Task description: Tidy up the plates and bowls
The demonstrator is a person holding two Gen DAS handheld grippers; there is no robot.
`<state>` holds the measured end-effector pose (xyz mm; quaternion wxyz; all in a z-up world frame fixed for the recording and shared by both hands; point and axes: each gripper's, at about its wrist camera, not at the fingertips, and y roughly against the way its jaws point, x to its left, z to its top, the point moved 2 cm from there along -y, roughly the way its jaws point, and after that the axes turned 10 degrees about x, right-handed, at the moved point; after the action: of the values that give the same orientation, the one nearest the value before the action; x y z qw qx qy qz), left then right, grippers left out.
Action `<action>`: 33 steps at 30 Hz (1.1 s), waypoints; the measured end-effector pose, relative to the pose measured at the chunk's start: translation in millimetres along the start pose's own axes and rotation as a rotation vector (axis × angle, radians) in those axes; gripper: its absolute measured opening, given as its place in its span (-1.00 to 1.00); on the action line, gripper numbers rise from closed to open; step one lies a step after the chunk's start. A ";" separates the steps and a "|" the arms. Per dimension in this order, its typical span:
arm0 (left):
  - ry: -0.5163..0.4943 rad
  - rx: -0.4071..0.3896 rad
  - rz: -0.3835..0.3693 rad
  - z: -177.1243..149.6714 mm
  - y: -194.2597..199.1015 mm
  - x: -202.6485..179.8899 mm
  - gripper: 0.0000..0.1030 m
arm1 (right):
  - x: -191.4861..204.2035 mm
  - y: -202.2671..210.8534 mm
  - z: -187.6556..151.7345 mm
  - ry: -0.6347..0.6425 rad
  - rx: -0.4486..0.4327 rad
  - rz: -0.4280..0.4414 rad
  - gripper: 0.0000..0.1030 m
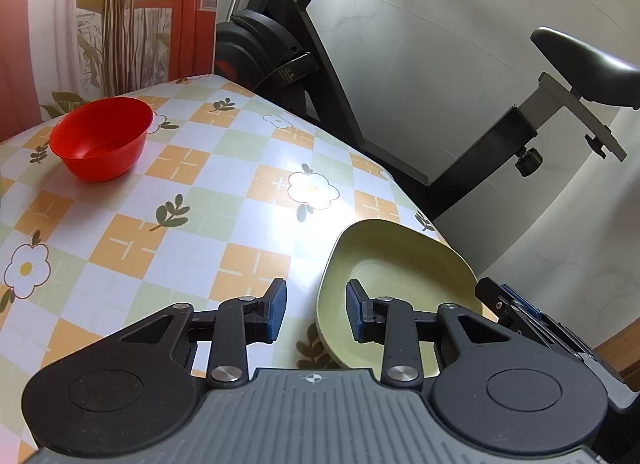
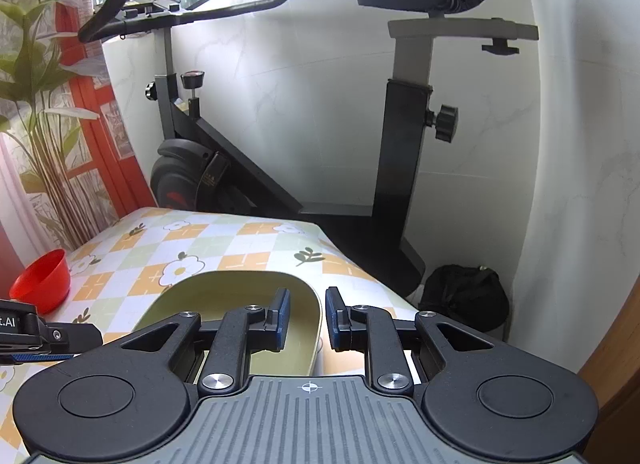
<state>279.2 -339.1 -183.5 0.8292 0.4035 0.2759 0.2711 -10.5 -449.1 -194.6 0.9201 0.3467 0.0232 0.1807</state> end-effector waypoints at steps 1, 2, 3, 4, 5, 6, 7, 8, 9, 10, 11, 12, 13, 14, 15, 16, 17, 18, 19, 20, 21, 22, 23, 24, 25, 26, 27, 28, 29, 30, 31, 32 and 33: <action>-0.002 0.006 0.000 0.6 -2.6 -0.6 -0.34 | -1.2 -3.4 -0.2 -0.011 0.016 0.004 -0.66; -0.003 0.013 0.000 0.8 -4.7 -0.8 -0.34 | -2.1 -6.0 -1.5 -0.020 0.028 0.005 -0.67; -0.003 0.019 0.001 0.7 -7.0 -0.8 -0.34 | -3.5 -9.3 -2.4 -0.029 0.043 0.004 -0.67; -0.003 0.026 0.001 1.5 -9.4 -1.1 -0.34 | -4.4 -11.6 -3.6 -0.035 0.053 -0.003 -0.67; -0.006 0.032 -0.001 1.9 -11.7 -1.4 -0.34 | -5.3 -13.3 -4.8 -0.041 0.062 -0.009 -0.67; -0.009 0.037 -0.002 2.1 -13.5 -1.9 -0.34 | -6.8 -14.8 -5.9 -0.048 0.068 -0.012 -0.67; -0.015 0.046 -0.004 2.5 -16.1 -2.8 -0.34 | -7.9 -15.7 -7.1 -0.053 0.072 -0.013 -0.67; -0.023 0.056 -0.007 2.9 -18.5 -4.1 -0.34 | -8.8 -16.8 -8.2 -0.057 0.077 -0.015 -0.67; -0.031 0.062 -0.010 2.9 -21.2 -5.7 -0.34 | -9.8 -18.2 -9.3 -0.061 0.085 -0.012 -0.68; -0.040 0.068 -0.011 2.7 -23.2 -7.2 -0.34 | -10.2 -19.5 -9.9 -0.065 0.091 -0.006 -0.73; -0.050 0.074 -0.009 1.9 -25.6 -8.9 -0.34 | -9.9 -20.3 -10.7 -0.067 0.096 0.000 -0.74; -0.057 0.082 -0.005 1.0 -28.0 -9.9 -0.34 | -9.2 -20.6 -11.2 -0.066 0.100 -0.001 -0.76; -0.059 0.090 -0.002 0.1 -30.2 -10.1 -0.34 | -8.0 -20.9 -11.4 -0.063 0.103 -0.004 -0.78; -0.056 0.098 0.001 -1.0 -31.9 -9.4 -0.34 | -6.9 -21.0 -11.5 -0.062 0.105 -0.004 -0.80; -0.047 0.101 -0.004 -1.7 -32.9 -8.0 -0.35 | -6.1 -21.0 -11.5 -0.062 0.106 -0.003 -0.82; -0.040 0.106 -0.005 -2.4 -33.9 -6.5 -0.35 | -5.3 -21.1 -11.4 -0.060 0.108 -0.001 -0.84; -0.031 0.111 -0.007 -2.9 -34.2 -4.6 -0.35 | -4.5 -21.3 -11.3 -0.058 0.110 0.001 -0.84; -0.022 0.113 -0.007 -2.8 -34.6 -2.7 -0.40 | -3.7 -21.2 -11.3 -0.056 0.112 0.002 -0.85; -0.016 0.117 -0.005 -2.9 -35.0 -0.9 -0.62 | -2.9 -21.0 -11.9 -0.053 0.112 0.002 -0.85; -0.016 0.132 0.003 -3.0 -36.0 0.4 -0.77 | -2.1 -21.0 -12.4 -0.051 0.112 0.005 -0.86; -0.016 0.136 -0.005 -3.4 -35.9 1.7 -0.80 | -1.2 -21.0 -12.7 -0.050 0.113 0.013 -0.87; -0.013 0.133 -0.004 -4.1 -35.0 3.0 -0.81 | 0.0 -21.6 -12.5 -0.049 0.117 0.015 -0.87; -0.010 0.130 -0.002 -4.7 -34.0 4.2 -0.81 | 1.1 -22.1 -12.7 -0.049 0.121 0.017 -0.87; -0.004 0.130 0.001 -5.0 -32.8 5.2 -0.81 | 2.6 -22.7 -12.0 -0.049 0.126 0.023 -0.87; 0.005 0.131 0.005 -5.1 -31.3 6.9 -0.81 | 4.6 -22.6 -11.3 -0.048 0.129 0.029 -0.87; 0.013 0.127 0.006 -5.2 -29.1 8.4 -0.81 | 6.4 -21.9 -10.7 -0.046 0.129 0.034 -0.87; 0.021 0.120 0.006 -4.9 -25.6 9.8 -0.81 | 8.7 -20.1 -9.6 -0.041 0.123 0.040 -0.87; 0.029 0.117 0.008 -5.1 -22.5 11.0 -0.81 | 11.5 -18.3 -8.2 -0.033 0.116 0.049 -0.88; 0.043 0.119 0.015 -5.5 -18.2 12.3 -0.81 | 14.2 -16.7 -7.3 -0.027 0.112 0.056 -0.88; 0.053 0.118 0.021 -6.2 -14.1 13.5 -0.80 | 18.2 -14.7 -5.1 -0.019 0.108 0.064 -0.88; 0.057 0.113 0.027 -6.8 -10.3 14.2 -0.80 | 22.2 -12.8 -3.5 -0.013 0.103 0.070 -0.88; 0.056 0.102 0.040 -7.1 -5.5 15.3 -0.80 | 26.0 -11.2 -2.2 -0.008 0.099 0.077 -0.88; 0.054 0.091 0.054 -7.2 -1.1 16.9 -0.80 | 30.4 -9.5 -0.7 -0.002 0.096 0.088 -0.88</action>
<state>286.4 -324.6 -192.2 0.7946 0.4408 0.2990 0.2913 20.8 -444.6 -198.8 0.8936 0.3913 0.0157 0.2191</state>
